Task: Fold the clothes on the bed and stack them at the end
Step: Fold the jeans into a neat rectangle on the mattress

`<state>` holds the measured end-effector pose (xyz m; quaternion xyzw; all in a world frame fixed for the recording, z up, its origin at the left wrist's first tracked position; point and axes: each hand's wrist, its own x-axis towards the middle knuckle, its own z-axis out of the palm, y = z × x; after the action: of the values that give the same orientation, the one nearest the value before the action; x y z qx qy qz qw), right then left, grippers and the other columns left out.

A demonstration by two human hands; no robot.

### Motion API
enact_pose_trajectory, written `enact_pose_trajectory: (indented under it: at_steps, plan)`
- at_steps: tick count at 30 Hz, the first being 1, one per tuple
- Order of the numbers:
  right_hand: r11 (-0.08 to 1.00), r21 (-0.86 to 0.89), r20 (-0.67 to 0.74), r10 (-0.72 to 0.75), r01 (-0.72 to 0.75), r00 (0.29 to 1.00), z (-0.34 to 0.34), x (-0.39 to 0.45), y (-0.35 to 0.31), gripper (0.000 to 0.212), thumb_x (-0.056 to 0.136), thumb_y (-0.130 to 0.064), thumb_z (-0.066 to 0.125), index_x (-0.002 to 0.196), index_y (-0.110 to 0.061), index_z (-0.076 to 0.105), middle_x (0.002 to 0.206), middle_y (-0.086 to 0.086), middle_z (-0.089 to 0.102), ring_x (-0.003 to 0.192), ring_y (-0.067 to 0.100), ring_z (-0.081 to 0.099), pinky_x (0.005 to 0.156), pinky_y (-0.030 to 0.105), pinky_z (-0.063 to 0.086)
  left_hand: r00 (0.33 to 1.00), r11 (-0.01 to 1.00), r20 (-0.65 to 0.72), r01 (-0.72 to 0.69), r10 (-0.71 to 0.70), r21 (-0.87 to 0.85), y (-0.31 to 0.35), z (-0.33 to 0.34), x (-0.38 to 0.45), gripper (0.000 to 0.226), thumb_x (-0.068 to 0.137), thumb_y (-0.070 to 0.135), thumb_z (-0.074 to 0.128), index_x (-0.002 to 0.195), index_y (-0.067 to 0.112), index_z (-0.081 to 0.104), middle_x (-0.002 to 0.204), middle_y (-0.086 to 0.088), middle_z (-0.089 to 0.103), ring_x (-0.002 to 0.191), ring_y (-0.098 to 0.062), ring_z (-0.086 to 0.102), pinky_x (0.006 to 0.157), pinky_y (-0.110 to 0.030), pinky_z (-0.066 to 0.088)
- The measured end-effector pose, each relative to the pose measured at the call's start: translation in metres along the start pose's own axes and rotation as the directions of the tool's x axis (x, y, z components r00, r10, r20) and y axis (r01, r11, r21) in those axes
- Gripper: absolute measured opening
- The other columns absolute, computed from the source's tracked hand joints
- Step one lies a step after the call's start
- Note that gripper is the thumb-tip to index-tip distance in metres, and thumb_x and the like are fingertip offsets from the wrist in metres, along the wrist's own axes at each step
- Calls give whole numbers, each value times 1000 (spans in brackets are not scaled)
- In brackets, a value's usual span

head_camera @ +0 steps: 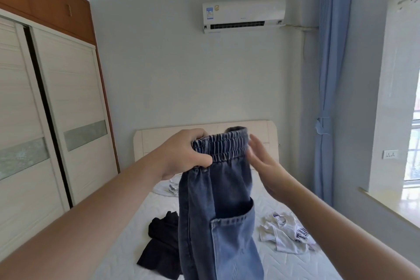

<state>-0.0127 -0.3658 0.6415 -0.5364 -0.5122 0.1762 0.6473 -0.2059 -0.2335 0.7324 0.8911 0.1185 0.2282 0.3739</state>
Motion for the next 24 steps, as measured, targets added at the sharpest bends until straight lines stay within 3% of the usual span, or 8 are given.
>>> enact_pose_trajectory:
  at_steps: [2, 5, 7, 9, 13, 19, 22, 24]
  plan:
    - [979, 120, 160, 146, -166, 976, -6, 1, 2, 57, 88, -40, 66, 132, -8, 48, 132, 12, 61, 120, 23, 61, 95, 30, 51, 998, 996, 16, -59, 58, 66, 4, -2, -2, 25, 71, 4, 68, 84, 25, 65, 66, 8, 63, 59, -7, 58, 55, -17, 48]
    - [974, 128, 256, 149, -186, 955, -7, -2, -1, 42, 81, -27, 75, 113, -4, 62, 115, 16, 69, 107, 30, 67, 88, 32, 54, 995, 990, 17, -100, 98, 103, 3, -9, -5, 26, 72, 6, 69, 85, 28, 64, 66, 9, 63, 58, -6, 57, 55, -15, 47]
    - [991, 14, 145, 128, -131, 981, -4, -3, -6, 30, 76, -20, 81, 103, -10, 71, 108, 12, 73, 103, 28, 69, 87, 34, 56, 993, 985, 25, -115, 113, 128, -2, -13, -8, 28, 72, 8, 69, 88, 30, 65, 71, 10, 65, 63, -8, 58, 60, -20, 48]
    - [992, -84, 16, 91, -89, 996, 1, -3, -12, 41, 64, -25, 89, 101, -13, 74, 103, 7, 75, 100, 24, 71, 89, 38, 56, 993, 980, 28, -121, 118, 158, -8, -17, -9, 34, 71, 10, 69, 91, 36, 64, 81, 15, 67, 68, -10, 61, 67, -25, 50]
    - [989, -133, -135, 42, -60, 990, 10, -7, -17, 33, 60, -29, 90, 90, -20, 78, 92, -1, 77, 87, 16, 73, 80, 33, 57, 993, 945, 93, -92, 66, 313, -19, -28, -9, 54, 74, 18, 74, 111, 51, 55, 103, 22, 65, 89, -7, 64, 81, -31, 51]
    - [987, -162, -163, -15, -11, 986, 23, -13, -19, 13, 77, -12, 81, 81, -23, 76, 85, -3, 77, 77, 10, 72, 65, 18, 55, 984, 655, 180, -144, 13, 742, -16, -28, -9, 117, 68, 44, 85, 154, 41, 7, 146, 8, 40, 130, -17, 45, 107, -41, 41]
    - [980, -198, -153, -50, 19, 987, 34, -16, -20, 12, 80, -11, 79, 83, -22, 75, 84, -3, 77, 77, 9, 72, 65, 17, 54, 978, 659, 209, -149, -12, 737, -10, -12, -11, 133, 59, 71, 77, 155, 37, -8, 154, 4, 30, 138, -20, 36, 113, -42, 34]
    - [982, -187, -187, -68, 33, 980, 39, -19, -22, 13, 78, -15, 80, 82, -27, 75, 84, -5, 77, 77, 9, 72, 63, 17, 54, 984, 650, 176, -146, 19, 746, -7, -1, -12, 130, 63, 76, 70, 155, 33, -10, 153, 0, 30, 138, -23, 34, 114, -42, 31]
